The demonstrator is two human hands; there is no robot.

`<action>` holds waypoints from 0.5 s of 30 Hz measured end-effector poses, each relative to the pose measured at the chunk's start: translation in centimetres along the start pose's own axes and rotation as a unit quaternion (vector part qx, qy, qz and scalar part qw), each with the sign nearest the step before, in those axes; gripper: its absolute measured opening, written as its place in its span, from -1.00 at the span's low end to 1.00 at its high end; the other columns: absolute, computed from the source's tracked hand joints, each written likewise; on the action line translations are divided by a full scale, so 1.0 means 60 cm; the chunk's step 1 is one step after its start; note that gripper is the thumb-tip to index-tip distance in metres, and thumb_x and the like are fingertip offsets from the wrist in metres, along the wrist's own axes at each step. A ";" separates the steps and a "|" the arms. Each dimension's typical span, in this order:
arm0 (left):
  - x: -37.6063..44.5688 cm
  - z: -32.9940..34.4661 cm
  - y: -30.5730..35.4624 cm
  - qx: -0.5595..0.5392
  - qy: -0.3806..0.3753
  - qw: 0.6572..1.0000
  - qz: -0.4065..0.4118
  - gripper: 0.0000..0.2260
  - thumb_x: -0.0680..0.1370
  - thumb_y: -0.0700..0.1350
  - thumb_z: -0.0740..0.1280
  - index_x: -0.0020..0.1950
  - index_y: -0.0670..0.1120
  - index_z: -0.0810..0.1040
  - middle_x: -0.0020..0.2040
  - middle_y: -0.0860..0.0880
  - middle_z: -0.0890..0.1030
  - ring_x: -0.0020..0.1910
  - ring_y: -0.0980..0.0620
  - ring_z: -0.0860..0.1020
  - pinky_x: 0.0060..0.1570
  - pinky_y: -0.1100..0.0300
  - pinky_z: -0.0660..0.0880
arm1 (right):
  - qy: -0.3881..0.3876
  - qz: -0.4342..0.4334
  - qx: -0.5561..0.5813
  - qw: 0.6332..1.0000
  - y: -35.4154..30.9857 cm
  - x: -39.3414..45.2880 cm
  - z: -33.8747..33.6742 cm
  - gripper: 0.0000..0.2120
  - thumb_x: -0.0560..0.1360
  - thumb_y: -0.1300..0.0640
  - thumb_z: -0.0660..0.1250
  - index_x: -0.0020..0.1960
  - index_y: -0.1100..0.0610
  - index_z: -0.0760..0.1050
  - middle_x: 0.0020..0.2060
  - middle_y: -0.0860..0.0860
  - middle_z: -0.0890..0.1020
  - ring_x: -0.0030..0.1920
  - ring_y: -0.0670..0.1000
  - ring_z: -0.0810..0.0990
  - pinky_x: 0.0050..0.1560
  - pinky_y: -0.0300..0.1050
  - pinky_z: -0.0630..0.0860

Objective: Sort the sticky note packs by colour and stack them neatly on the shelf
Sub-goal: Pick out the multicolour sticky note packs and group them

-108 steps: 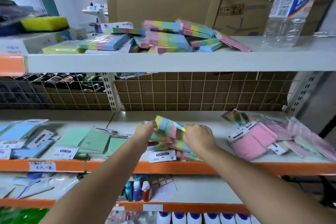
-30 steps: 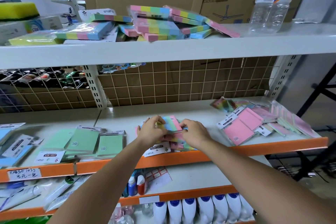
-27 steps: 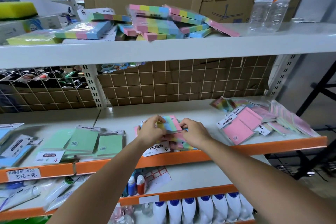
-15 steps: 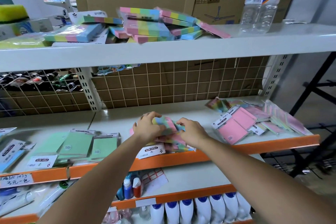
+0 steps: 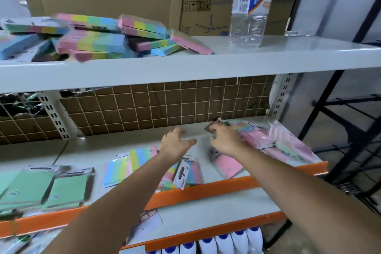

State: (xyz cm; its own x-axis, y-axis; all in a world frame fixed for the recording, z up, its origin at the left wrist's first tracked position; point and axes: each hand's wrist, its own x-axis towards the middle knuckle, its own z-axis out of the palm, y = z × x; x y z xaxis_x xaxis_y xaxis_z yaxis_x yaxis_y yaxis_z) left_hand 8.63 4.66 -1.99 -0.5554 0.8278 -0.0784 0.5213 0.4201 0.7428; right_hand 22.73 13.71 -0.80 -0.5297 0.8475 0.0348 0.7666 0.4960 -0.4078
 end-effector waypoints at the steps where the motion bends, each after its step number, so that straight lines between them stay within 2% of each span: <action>1: 0.008 0.016 0.011 -0.016 -0.012 1.000 -0.011 -0.49 0.47 0.08 0.39 0.36 -0.06 0.41 0.34 -0.06 0.46 0.35 -0.09 0.36 0.32 0.04 0.35 | 0.002 0.005 -0.004 1.000 0.021 0.012 -0.013 -0.67 0.52 0.15 0.24 0.28 0.04 0.49 0.18 0.10 0.59 0.16 0.17 0.56 0.05 -0.09 0.49; 4: 0.031 0.063 0.045 -0.074 -0.053 0.995 -0.051 -0.49 0.48 0.06 0.38 0.37 -0.08 0.38 0.29 -0.06 0.46 0.26 -0.06 0.43 0.24 0.09 0.41 | -0.015 0.023 -0.015 1.000 0.086 0.046 -0.045 -0.72 0.52 0.12 0.23 0.20 0.08 0.54 0.12 0.11 0.62 0.10 0.17 0.58 -0.06 -0.16 0.46; 6: 0.046 0.092 0.070 -0.095 -0.071 0.991 -0.068 -0.51 0.50 0.03 0.37 0.35 -0.11 0.37 0.16 -0.06 0.47 0.13 -0.04 0.47 0.08 0.17 0.42 | -0.027 0.028 -0.030 0.999 0.128 0.067 -0.059 -0.73 0.54 0.09 0.22 0.18 0.09 0.56 0.13 0.13 0.62 0.13 0.18 0.57 0.01 -0.11 0.49; 8: 0.058 0.120 0.097 -0.113 -0.073 0.987 -0.083 -0.56 0.51 0.01 0.36 0.33 -0.12 0.38 0.07 -0.05 0.46 0.02 -0.02 0.47 -0.09 0.22 0.40 | -0.032 0.035 -0.042 0.998 0.169 0.087 -0.072 -0.68 0.54 0.10 0.22 0.26 0.10 0.52 0.19 0.13 0.59 0.19 0.16 0.54 0.08 -0.11 0.50; 9: 0.065 0.134 0.107 -0.117 -0.070 0.987 -0.090 -0.60 0.52 0.00 0.35 0.30 -0.12 0.40 0.04 -0.04 0.47 -0.04 0.00 0.47 -0.18 0.23 0.40 | -0.036 0.043 -0.045 0.997 0.189 0.096 -0.078 -0.67 0.55 0.11 0.22 0.29 0.12 0.50 0.18 0.13 0.58 0.17 0.15 0.54 0.02 -0.15 0.50; 11: 0.076 0.162 0.123 -0.118 -0.060 0.986 -0.097 -0.70 0.52 -0.02 0.35 0.19 -0.13 0.49 -0.06 -0.05 0.51 -0.18 0.04 0.47 -0.37 0.30 0.37 | -0.050 0.065 -0.044 0.996 0.226 0.111 -0.089 -0.69 0.57 0.11 0.23 0.29 0.14 0.48 0.08 0.12 0.57 -0.01 0.08 0.54 -0.26 -0.24 0.42; 12: 0.080 0.175 0.131 -0.117 -0.055 0.986 -0.103 -0.79 0.53 -0.01 0.34 0.09 -0.10 0.53 -0.14 -0.05 0.52 -0.26 0.06 0.45 -0.46 0.34 0.33 | -0.054 0.070 -0.046 0.995 0.244 0.118 -0.092 -0.69 0.57 0.11 0.24 0.29 0.13 0.47 0.08 0.11 0.57 -0.07 0.05 0.52 -0.33 -0.25 0.39; 13: 0.085 0.187 0.137 -0.118 -0.053 0.985 -0.112 -0.85 0.55 0.00 0.32 -0.02 -0.07 0.53 -0.21 -0.05 0.51 -0.33 0.08 0.42 -0.54 0.38 0.29 | -0.060 0.068 -0.051 0.995 0.262 0.128 -0.095 -0.70 0.57 0.11 0.24 0.29 0.12 0.47 0.09 0.10 0.58 -0.10 0.04 0.52 -0.32 -0.24 0.41; 15: 0.096 0.209 0.149 -0.112 -0.053 0.984 -0.125 -0.76 0.58 0.11 0.27 -0.17 -0.03 0.47 -0.31 -0.02 0.47 -0.40 0.12 0.38 -0.64 0.42 0.23 | -0.068 0.066 -0.063 0.994 0.293 0.145 -0.098 -0.73 0.56 0.10 0.26 0.24 0.13 0.48 0.06 0.09 0.60 -0.10 0.05 0.56 -0.30 -0.22 0.42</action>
State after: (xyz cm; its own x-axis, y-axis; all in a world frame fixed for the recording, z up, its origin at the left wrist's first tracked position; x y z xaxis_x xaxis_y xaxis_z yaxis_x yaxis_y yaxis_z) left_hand 18.21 17.87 -4.12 -0.5712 0.7481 -0.3376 0.2139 0.5328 0.8187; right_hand 33.73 30.92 -2.33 -0.4595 0.8775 -0.1375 0.8671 0.4098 -0.2831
